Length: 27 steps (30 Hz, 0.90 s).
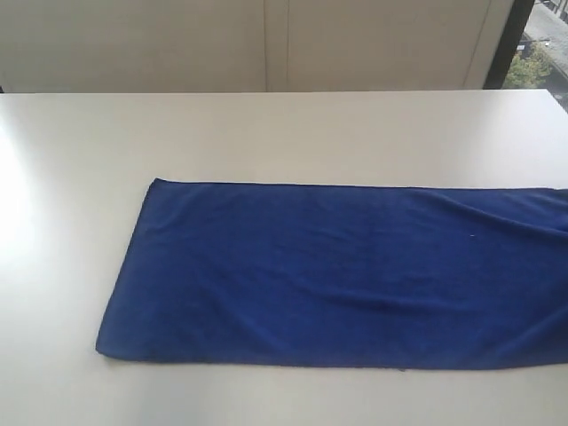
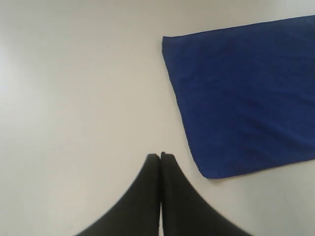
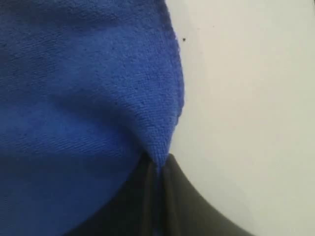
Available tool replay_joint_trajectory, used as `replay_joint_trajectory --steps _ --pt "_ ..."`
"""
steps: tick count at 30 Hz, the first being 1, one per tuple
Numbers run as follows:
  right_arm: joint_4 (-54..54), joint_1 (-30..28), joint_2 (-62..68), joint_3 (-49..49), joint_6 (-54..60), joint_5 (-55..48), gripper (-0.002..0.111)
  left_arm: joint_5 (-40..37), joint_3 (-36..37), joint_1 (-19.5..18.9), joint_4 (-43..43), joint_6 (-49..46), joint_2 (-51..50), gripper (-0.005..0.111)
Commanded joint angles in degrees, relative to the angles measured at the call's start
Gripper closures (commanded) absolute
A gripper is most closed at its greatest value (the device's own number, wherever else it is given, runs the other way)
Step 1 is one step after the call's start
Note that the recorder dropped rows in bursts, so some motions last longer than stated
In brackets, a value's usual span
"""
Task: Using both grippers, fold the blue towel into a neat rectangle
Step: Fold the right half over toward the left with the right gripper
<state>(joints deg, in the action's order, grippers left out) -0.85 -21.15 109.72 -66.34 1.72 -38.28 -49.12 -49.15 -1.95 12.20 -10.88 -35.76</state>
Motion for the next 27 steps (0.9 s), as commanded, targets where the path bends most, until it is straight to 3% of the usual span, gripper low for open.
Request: replay_joint_trajectory --steps 1,7,14,20,27 --pt "9.56 -0.43 -1.24 -0.43 5.32 -1.57 0.108 -0.2 0.4 -0.17 0.17 0.43 0.39 0.107" --pt "23.09 6.32 -10.33 -0.43 12.27 -10.26 0.108 -0.2 0.4 -0.17 0.17 0.43 0.39 0.107" --pt "29.93 25.68 -21.19 -0.93 9.86 -8.79 0.108 -0.2 0.4 -0.17 0.17 0.43 0.39 0.107" --pt "30.65 41.6 -17.87 -6.4 3.51 -4.73 0.108 -0.2 0.4 -0.17 0.17 0.43 0.39 0.107" --pt "31.33 54.35 -5.84 -16.95 -0.24 -3.03 0.108 -0.2 0.4 -0.17 0.17 0.43 0.39 0.107"
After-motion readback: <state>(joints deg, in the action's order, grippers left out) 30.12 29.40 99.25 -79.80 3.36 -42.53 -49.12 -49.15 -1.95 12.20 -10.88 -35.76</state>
